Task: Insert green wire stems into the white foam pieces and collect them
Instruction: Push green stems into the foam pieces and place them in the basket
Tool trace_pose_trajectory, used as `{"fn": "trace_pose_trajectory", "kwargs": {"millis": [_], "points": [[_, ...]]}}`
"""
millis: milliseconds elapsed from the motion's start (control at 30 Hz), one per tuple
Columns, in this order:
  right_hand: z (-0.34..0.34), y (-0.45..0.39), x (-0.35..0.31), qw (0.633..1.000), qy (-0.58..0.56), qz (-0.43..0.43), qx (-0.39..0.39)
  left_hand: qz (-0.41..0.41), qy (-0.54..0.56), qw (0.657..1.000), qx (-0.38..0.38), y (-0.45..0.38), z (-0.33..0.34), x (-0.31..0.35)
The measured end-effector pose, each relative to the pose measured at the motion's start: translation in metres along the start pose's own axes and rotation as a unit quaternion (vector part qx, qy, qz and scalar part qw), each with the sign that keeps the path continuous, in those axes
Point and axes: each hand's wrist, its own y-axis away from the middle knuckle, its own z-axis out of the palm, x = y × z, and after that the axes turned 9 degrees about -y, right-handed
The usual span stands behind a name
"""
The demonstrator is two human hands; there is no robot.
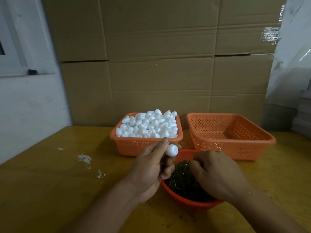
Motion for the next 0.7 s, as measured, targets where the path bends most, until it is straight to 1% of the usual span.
{"fn": "trace_pose_trajectory", "kwargs": {"millis": [100, 167, 267, 500, 700], "points": [[-0.0029, 0.0008, 0.0010, 0.993, -0.101, -0.062, 0.027, -0.006, 0.012, 1.000, 0.003, -0.0003, -0.0003, -0.0001], [-0.0051, 0.0024, -0.0006, 0.976, -0.184, -0.108, 0.038, -0.008, 0.021, 1.000, 0.006, -0.0008, -0.0007, 0.0004], [-0.0066, 0.0052, -0.0043, 0.955, -0.255, -0.146, 0.044, -0.004, 0.015, 1.000, 0.011, -0.0007, -0.0005, 0.0010], [-0.0026, 0.0074, -0.0052, 0.942, -0.288, -0.173, 0.018, 0.013, 0.007, 1.000, 0.013, 0.0009, 0.0001, 0.0020], [-0.0003, 0.0073, -0.0069, 0.939, -0.293, -0.182, 0.023, 0.016, 0.006, 1.000, 0.017, 0.0012, 0.0012, 0.0019]]}}
